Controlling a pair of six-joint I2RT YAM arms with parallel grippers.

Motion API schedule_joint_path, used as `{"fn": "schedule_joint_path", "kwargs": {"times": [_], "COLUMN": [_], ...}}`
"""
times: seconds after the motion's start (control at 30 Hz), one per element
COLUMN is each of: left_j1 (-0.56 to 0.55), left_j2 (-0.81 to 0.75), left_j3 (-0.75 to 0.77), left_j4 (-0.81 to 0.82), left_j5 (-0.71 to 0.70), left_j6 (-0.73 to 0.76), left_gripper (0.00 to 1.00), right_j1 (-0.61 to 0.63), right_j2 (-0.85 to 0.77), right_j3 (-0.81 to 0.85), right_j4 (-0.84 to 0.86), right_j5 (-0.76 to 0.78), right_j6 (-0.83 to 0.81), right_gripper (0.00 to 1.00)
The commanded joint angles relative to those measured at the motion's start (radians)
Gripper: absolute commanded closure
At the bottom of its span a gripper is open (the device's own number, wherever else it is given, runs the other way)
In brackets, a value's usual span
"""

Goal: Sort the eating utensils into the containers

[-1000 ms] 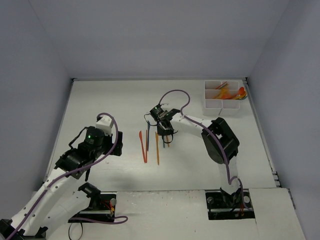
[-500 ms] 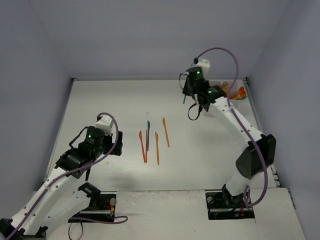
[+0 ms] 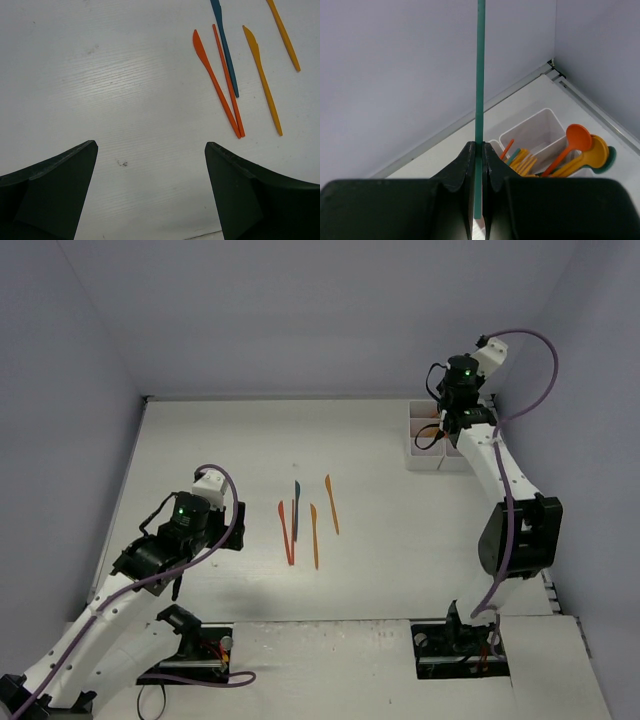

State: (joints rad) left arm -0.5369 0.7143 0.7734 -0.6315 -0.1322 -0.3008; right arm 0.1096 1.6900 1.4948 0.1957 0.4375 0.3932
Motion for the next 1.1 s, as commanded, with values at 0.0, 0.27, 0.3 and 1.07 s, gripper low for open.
{"fn": "schedule_joint_path", "kwargs": {"times": [0.0,0.27,0.3,1.07], "left_j1": [-0.006,-0.006,-0.006,-0.012], "left_j2": [0.002,0.004,0.005,0.016], "left_j3": [0.027,0.024,0.024,0.023], "left_j4": [0.034,0.034,0.033,0.034], "left_j5": [-0.017,-0.027,-0.026,-0.012], "left_j6": [-0.013,-0.019,-0.02,-0.021], "left_gripper": [0.13,0.13,0.13,0.13], "right_j1": [-0.011,-0.01,-0.009,0.014], "right_j2": [0.098,0.242,0.258,0.335], "right_j3": [0.041,0.053,0.052,0.015], "right_j4": [0.199,0.304,0.314,0.387], "right_j5": [0.032,0.003,0.003,-0.025], "right_j6": [-0.003,0.026,0.031,0.074], "right_gripper": [1.0,1.0,1.0,0.95]}}
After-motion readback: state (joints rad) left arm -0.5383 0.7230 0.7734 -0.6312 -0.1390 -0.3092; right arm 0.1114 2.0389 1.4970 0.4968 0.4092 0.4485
